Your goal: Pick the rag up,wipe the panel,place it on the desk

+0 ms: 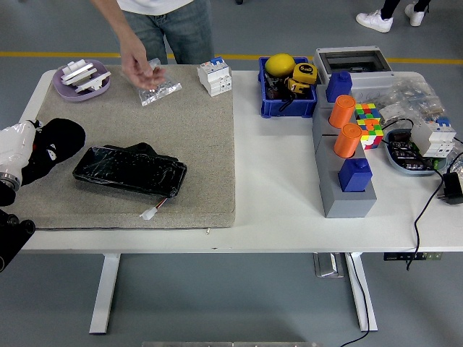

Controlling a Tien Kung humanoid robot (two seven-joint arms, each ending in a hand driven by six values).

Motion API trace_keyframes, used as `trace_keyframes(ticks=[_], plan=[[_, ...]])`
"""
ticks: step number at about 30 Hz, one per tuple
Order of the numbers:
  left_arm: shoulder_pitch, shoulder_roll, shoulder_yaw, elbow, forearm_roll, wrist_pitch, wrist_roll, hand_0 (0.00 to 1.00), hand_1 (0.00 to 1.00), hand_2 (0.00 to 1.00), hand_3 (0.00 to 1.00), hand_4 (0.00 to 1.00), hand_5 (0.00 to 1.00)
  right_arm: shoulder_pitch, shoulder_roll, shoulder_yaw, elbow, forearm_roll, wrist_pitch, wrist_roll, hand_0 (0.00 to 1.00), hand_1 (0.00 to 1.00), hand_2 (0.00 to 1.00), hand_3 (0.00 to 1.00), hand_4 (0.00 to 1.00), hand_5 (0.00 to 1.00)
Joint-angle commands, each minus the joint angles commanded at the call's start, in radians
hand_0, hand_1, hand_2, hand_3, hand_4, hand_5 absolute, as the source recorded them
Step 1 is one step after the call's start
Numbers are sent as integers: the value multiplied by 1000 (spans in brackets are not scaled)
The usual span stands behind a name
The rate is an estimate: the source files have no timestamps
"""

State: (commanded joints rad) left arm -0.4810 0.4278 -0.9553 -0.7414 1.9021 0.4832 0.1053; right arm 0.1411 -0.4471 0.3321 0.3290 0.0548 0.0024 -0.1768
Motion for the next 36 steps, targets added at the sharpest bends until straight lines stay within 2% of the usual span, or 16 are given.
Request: trace_keyframes(ticks=[1,2,6,7,8,13,14,19,20,25,26,31,32,36], plan=[[-2,1,3,6,-2,-3,-2,515,577,576,568,545,39,0,0,0,0,0,0,0,779,472,681,631,998,540],[-4,1,7,15,-8,-7,-4,671,732,623,575,620,70,-1,1,-1,0,0,1,0,779,470,681,631,998,541],[-4,2,10,33,-13,-14,-8,671,732,623,575,620,70,0,1,1,0,-1,-2,1,779,470,681,631,998,541],[-3,3,8,33,-13,-17,-8,671,732,623,575,620,70,0,1,-1,0,-1,-2,1,779,470,681,631,998,541],[-3,3,6,33,-13,-19,-8,705,758,670,584,654,78,0,0,-2,0,-1,-2,0,779,465,681,630,998,541],[3,8,-8,19,8,-37,-3,705,758,670,584,654,78,-1,-1,-7,-1,2,-3,0,779,465,681,630,998,541],[5,9,-13,16,13,-41,-2,730,776,756,620,805,197,-1,-2,-6,-1,2,-3,0,779,463,680,629,998,539],[13,18,-37,-5,33,-66,5,730,776,756,620,805,197,-2,-3,-8,-3,3,-5,0,779,463,680,629,998,539],[13,20,-41,-9,37,-72,5,738,785,770,662,889,286,-2,-3,-7,-3,2,-5,0,780,461,679,628,998,535],[20,31,-57,-29,56,-108,3,738,785,770,662,889,286,-1,-3,-5,-5,4,-8,0,780,461,679,628,998,535],[22,33,-59,-35,60,-114,3,750,800,792,737,951,353,-1,-4,-7,-5,5,-8,0,781,460,679,626,998,532],[30,43,-71,-64,84,-138,5,750,800,792,737,951,353,-1,-6,-11,-7,10,-9,0,781,460,679,626,998,532],[32,48,-71,-69,88,-141,6,744,795,791,780,985,390,-1,-6,-14,-7,12,-8,0,781,457,679,625,998,530],[40,68,-72,-89,95,-143,3,744,795,791,780,985,390,-2,-7,-17,-7,16,-8,0,781,457,679,625,998,530]])
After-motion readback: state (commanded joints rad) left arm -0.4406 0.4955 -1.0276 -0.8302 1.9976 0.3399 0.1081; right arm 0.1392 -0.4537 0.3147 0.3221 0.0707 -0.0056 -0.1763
